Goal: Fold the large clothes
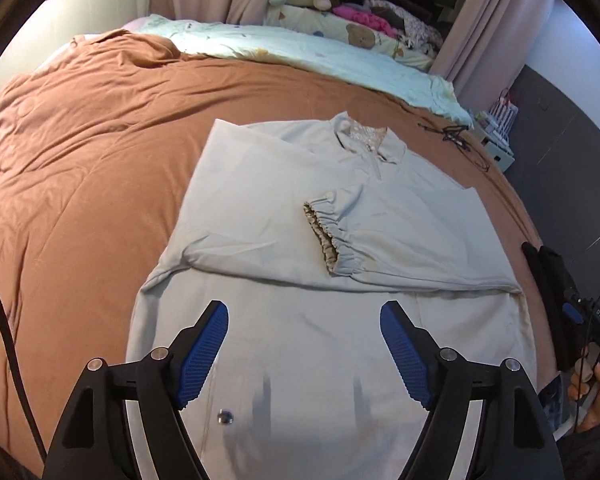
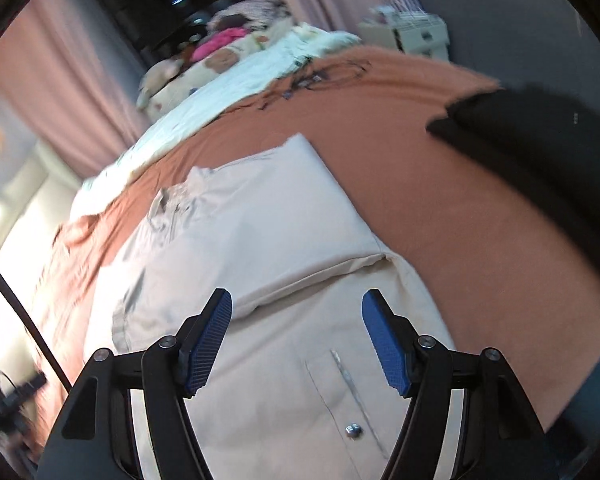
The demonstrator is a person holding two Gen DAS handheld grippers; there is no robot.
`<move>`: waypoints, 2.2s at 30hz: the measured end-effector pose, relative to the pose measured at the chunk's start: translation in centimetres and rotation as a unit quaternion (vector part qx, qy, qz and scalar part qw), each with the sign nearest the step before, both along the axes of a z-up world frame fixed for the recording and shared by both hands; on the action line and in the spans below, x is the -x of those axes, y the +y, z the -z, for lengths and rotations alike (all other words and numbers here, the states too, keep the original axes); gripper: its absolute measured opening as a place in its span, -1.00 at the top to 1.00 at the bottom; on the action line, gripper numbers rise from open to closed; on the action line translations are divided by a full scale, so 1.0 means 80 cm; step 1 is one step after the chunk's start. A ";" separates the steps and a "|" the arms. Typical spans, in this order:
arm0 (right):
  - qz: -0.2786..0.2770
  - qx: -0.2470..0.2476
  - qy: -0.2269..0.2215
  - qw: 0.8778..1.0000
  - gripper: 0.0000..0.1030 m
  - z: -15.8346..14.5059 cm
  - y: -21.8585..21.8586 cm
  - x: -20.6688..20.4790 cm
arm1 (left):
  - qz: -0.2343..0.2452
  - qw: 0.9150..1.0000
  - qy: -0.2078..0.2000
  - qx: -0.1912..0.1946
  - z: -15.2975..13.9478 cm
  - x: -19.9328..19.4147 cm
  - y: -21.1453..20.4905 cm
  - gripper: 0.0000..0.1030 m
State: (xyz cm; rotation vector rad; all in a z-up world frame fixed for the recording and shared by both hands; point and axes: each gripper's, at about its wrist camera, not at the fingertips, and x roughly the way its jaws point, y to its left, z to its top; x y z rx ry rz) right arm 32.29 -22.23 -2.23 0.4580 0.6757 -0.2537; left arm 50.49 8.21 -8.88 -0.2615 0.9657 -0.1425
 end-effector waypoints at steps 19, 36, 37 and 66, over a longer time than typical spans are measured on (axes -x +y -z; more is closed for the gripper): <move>-0.104 0.208 -0.015 0.972 -0.29 -0.026 0.121 0.153 | -0.009 0.997 -0.069 -0.017 -0.044 0.204 0.032 -0.56; -0.119 0.226 -0.043 0.966 -0.29 0.019 0.121 0.285 | -0.047 0.992 -0.105 -0.042 -0.005 0.344 0.043 -0.84; -0.119 0.231 -0.046 0.965 -0.29 0.022 0.121 0.292 | -0.050 0.993 -0.103 -0.039 -0.002 0.346 0.044 -0.85; -0.074 0.050 -0.009 0.996 -0.90 0.112 0.031 0.306 | -0.080 0.996 -0.034 0.029 0.100 0.291 0.117 -0.97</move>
